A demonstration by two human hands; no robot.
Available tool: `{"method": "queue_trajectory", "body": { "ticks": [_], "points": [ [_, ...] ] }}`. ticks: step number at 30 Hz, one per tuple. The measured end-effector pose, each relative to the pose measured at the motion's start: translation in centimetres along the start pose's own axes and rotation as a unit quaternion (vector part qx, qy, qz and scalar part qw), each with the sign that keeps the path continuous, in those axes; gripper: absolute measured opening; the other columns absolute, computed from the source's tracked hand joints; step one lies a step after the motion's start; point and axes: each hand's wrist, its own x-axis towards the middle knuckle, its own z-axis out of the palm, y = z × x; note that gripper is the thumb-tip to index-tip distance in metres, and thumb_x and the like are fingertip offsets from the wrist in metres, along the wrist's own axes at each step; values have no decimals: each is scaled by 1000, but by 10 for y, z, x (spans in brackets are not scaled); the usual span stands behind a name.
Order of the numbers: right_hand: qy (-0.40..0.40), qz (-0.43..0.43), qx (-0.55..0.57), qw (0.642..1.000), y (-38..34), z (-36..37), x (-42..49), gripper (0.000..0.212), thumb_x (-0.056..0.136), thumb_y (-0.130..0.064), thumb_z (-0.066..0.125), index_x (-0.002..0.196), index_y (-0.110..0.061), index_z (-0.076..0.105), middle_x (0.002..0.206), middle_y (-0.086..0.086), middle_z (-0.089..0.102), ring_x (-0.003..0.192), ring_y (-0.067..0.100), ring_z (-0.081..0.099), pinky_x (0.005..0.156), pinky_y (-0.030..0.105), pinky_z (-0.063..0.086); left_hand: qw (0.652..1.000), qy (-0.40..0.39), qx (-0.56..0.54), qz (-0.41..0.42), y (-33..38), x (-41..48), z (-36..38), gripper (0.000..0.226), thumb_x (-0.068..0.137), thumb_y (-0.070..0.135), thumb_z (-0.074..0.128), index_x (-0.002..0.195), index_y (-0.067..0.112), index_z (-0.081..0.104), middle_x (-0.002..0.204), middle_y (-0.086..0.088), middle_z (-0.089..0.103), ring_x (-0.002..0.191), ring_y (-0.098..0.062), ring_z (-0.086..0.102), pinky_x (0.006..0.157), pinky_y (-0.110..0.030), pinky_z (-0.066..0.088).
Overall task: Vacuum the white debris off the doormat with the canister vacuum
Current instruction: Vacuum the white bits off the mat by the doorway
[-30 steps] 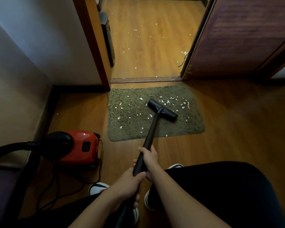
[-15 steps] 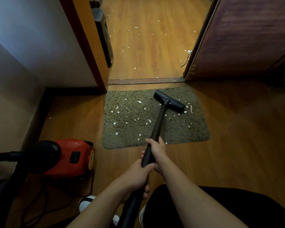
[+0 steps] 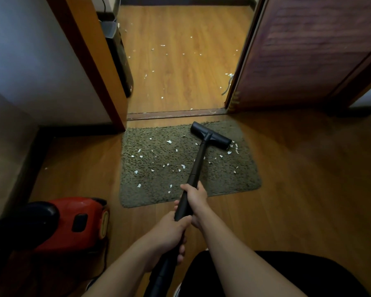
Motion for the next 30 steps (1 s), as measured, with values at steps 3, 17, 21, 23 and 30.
{"method": "queue_trajectory", "body": {
  "ticks": [3, 17, 21, 23, 30],
  "points": [
    [5, 0, 0, 1000, 11, 7, -11, 27, 97, -6, 59, 122, -11, 49, 70, 15, 53, 36, 21, 58, 37, 27, 48, 1000, -1, -3, -13, -7, -14, -8, 12, 106, 32, 44, 114, 24, 48, 68, -6, 44, 38, -10, 43, 39, -19, 41],
    [18, 26, -3, 1000, 91, 20, -110, 42, 97, -6, 58, 137, -14, 45, 87, 19, 57, 39, 23, 61, 39, 29, 50, 998, -32, 39, -35, -94, -92, -37, 18, 105, 32, 45, 121, 23, 43, 66, -6, 49, 42, -12, 48, 42, -24, 45],
    [27, 29, -1, 999, 105, 15, -134, 50, 98, -7, 59, 144, -16, 41, 95, 21, 59, 39, 22, 61, 39, 29, 50, 997, -53, 44, -33, -114, -106, -37, 22, 104, 32, 47, 123, 22, 43, 64, -4, 52, 43, -12, 50, 43, -26, 47],
    [31, 30, 2, 999, 112, 10, -145, 51, 98, -9, 59, 145, -16, 40, 97, 20, 60, 40, 20, 62, 40, 28, 51, 996, -61, 43, -39, -122, -111, -35, 25, 104, 33, 48, 126, 22, 42, 65, -3, 53, 45, -12, 50, 45, -26, 47],
    [50, 28, 21, 998, 122, -12, -155, 37, 99, -14, 61, 133, -11, 48, 81, 15, 59, 43, 21, 63, 43, 29, 52, 995, -65, 66, -43, -138, -109, -19, 37, 102, 39, 49, 136, 29, 36, 62, -2, 55, 47, -14, 51, 47, -29, 48]
  ]
}}
